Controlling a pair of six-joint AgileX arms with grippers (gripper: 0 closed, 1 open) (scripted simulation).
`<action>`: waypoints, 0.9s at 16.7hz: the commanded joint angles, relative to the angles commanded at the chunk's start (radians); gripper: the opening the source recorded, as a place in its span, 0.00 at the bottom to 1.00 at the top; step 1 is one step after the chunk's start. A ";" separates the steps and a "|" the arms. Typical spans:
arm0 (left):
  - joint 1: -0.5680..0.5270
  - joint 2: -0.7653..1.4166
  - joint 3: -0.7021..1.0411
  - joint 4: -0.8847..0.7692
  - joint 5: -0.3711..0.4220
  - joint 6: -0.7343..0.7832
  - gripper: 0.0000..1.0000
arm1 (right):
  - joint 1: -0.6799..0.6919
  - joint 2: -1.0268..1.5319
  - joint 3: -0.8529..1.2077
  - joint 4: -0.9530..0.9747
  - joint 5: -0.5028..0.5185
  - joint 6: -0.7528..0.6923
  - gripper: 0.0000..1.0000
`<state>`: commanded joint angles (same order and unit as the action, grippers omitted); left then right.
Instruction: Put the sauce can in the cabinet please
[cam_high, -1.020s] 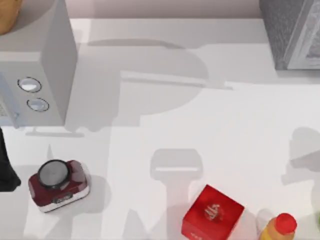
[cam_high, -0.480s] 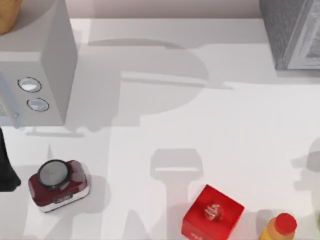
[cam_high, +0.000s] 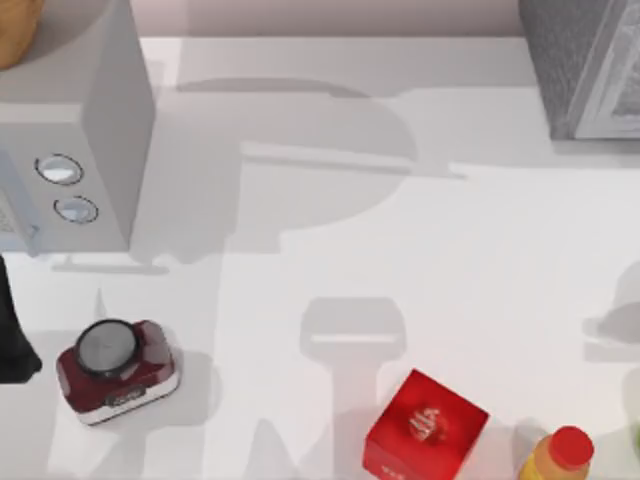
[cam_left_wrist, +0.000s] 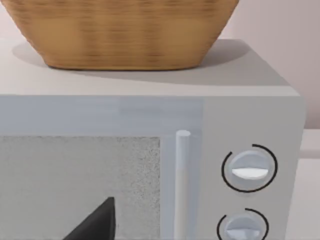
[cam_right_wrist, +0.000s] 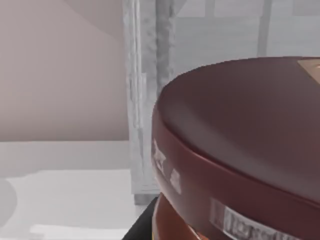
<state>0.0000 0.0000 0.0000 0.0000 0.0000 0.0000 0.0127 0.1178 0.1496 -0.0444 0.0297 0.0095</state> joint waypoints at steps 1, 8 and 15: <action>0.000 0.000 0.000 0.000 0.000 0.000 1.00 | 0.005 0.044 0.061 -0.014 0.008 0.000 0.00; 0.000 0.000 0.000 0.000 0.000 0.000 1.00 | 0.055 0.363 0.564 -0.126 0.048 0.000 0.00; 0.000 0.000 0.000 0.000 0.000 0.000 1.00 | 0.101 0.690 0.953 -0.263 0.089 0.004 0.00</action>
<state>0.0000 0.0000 0.0000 0.0000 0.0000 0.0000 0.1138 0.8077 1.1029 -0.3077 0.1183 0.0131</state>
